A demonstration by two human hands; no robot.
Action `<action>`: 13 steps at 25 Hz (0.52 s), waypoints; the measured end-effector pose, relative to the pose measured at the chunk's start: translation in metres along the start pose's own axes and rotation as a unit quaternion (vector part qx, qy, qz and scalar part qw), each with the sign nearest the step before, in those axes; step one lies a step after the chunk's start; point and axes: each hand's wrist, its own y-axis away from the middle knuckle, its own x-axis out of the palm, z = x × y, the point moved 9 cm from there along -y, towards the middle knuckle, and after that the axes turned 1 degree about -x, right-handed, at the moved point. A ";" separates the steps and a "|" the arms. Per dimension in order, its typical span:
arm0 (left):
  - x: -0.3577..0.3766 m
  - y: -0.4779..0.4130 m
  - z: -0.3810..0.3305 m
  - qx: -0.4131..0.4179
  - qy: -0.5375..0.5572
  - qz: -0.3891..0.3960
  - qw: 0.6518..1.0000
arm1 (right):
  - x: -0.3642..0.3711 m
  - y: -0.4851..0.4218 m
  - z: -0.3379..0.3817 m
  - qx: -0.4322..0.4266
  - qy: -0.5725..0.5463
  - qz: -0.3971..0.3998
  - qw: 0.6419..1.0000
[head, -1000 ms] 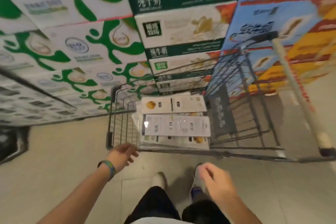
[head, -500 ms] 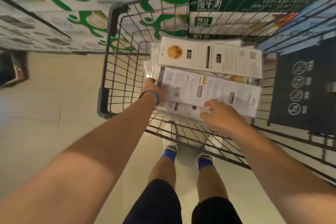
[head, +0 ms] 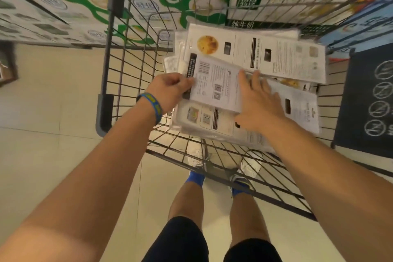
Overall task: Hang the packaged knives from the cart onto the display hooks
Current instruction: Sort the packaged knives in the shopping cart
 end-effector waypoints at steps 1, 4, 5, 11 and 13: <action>0.002 0.001 0.004 -0.009 0.038 0.012 0.999 | 0.001 0.000 0.000 -0.009 -0.003 0.005 1.000; -0.003 0.000 0.023 -0.078 0.094 -0.038 0.992 | -0.026 0.006 -0.002 -0.046 -0.070 -0.032 0.996; -0.005 -0.002 0.034 -0.126 0.126 -0.063 0.982 | -0.046 0.010 -0.003 -0.060 -0.098 -0.084 0.990; -0.010 -0.005 0.052 -0.101 -0.048 -0.139 0.984 | -0.120 0.038 -0.008 -0.103 -0.157 -0.299 0.936; -0.008 0.009 0.027 0.018 0.053 -0.152 0.987 | -0.129 0.045 -0.019 -0.079 -0.265 -0.327 0.904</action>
